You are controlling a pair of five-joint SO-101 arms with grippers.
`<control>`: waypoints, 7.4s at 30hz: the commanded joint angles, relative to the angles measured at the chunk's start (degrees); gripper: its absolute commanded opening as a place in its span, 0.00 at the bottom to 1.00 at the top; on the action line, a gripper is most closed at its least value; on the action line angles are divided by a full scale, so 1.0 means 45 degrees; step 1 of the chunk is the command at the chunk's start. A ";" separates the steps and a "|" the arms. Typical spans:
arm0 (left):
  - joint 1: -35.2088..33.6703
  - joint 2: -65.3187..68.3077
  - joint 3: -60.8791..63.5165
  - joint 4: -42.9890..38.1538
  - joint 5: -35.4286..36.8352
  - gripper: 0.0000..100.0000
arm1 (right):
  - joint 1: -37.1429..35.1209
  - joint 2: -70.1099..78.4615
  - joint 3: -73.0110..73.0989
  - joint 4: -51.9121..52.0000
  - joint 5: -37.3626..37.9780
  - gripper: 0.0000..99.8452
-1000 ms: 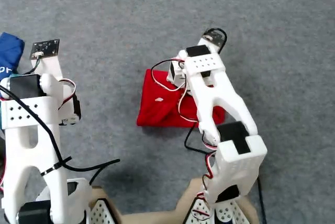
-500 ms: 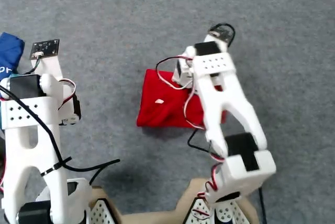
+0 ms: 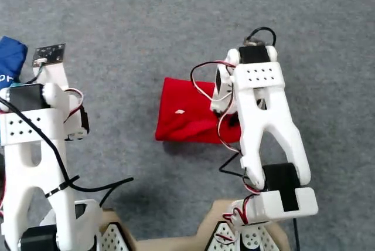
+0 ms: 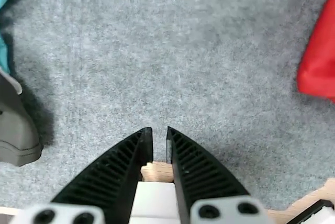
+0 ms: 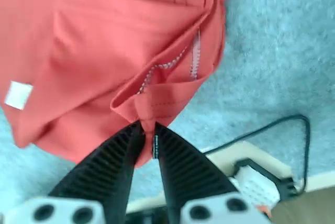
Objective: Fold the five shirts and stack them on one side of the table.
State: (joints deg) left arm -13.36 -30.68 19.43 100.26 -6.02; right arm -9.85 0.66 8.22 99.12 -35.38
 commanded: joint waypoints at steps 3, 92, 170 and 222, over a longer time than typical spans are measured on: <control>-0.1368 -0.0361 -0.0098 -0.0469 -0.0020 0.06 | 0.0225 -0.0713 0.1143 0.0195 0.0899 0.01; -0.1641 -0.0361 -0.0117 -0.0567 -0.0821 0.06 | -0.0928 0.3780 -0.2803 0.0567 -0.1328 0.01; 0.2208 0.4132 -0.1915 -0.1543 0.0742 0.06 | 0.2217 0.5714 -0.7551 0.0020 2.0220 0.21; 0.2208 0.4151 -0.1875 -0.1348 0.0723 0.06 | 0.2081 0.7179 -0.6828 -0.1250 2.1040 0.07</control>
State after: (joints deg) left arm -4.04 -11.87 13.10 93.76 -3.30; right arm 0.88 32.75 -20.18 92.53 58.86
